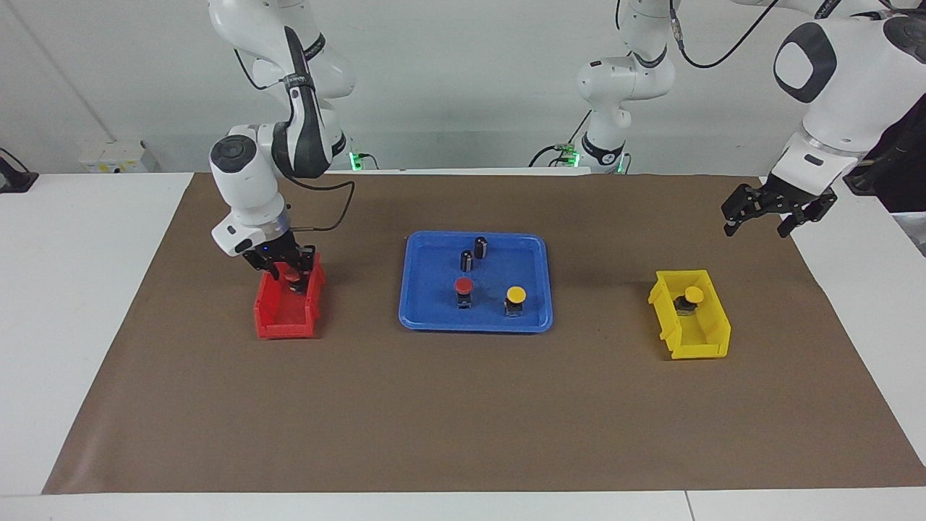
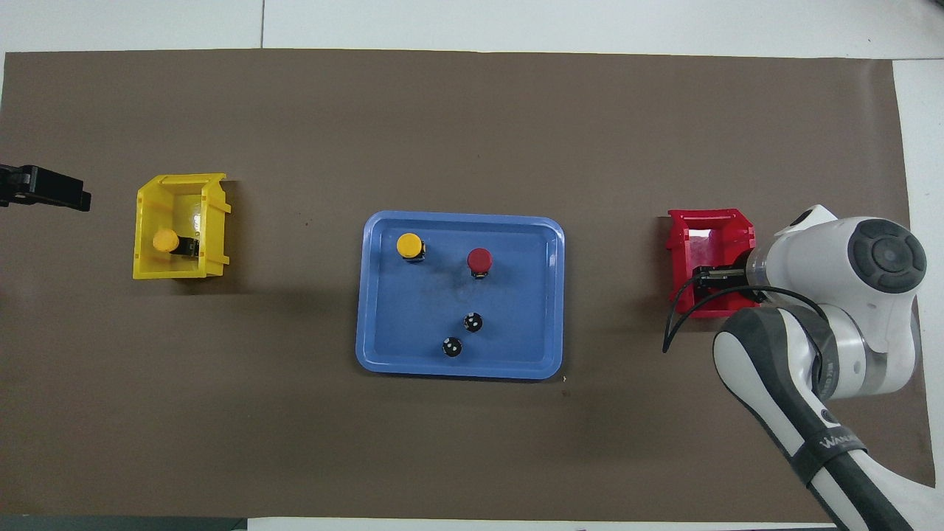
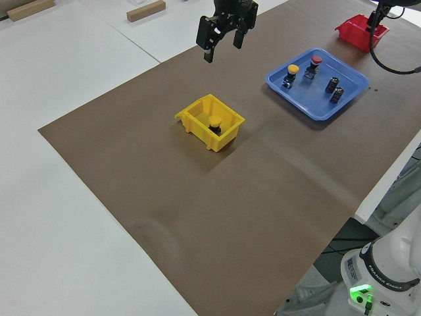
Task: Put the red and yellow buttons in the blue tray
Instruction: 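Lift the red button with the right gripper while the left gripper reaches yellow, then place the red button in the tray while the left gripper grasps yellow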
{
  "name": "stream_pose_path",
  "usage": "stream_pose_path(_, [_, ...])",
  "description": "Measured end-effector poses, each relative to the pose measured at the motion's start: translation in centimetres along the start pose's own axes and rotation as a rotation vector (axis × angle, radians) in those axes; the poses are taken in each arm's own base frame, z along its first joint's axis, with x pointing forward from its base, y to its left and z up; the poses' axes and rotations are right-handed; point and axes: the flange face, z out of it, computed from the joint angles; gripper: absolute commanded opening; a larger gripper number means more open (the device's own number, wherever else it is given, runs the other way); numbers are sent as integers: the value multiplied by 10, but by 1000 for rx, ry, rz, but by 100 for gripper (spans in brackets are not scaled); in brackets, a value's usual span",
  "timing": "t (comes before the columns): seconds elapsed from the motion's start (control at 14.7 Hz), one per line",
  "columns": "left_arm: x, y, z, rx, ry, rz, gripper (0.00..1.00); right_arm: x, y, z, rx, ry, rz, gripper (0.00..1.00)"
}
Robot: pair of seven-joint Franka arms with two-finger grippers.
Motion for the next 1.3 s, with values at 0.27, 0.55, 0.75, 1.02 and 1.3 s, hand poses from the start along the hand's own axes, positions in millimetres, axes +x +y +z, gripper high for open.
stream_pose_path(0.27, [0, 0, 0, 0, 0, 0, 100, 3, 0, -5, 0, 7, 0, 28])
stream_pose_path(0.55, [1, -1, -1, 1, 8, 0, 100, 35, -6, -76, -13, -49, -14, 28])
stream_pose_path(0.75, [8, -2, 7, 10, 67, -1, 97, 64, -30, -157, -13, -58, -51, 28])
stream_pose_path(1.02, [28, -3, 106, 9, 77, 2, 77, 79, -146, -170, 12, 3, 16, 28])
stream_pose_path(1.3, [26, -4, 178, 0, 27, 0, 71, 60, -267, -101, 31, 1, 50, 28])
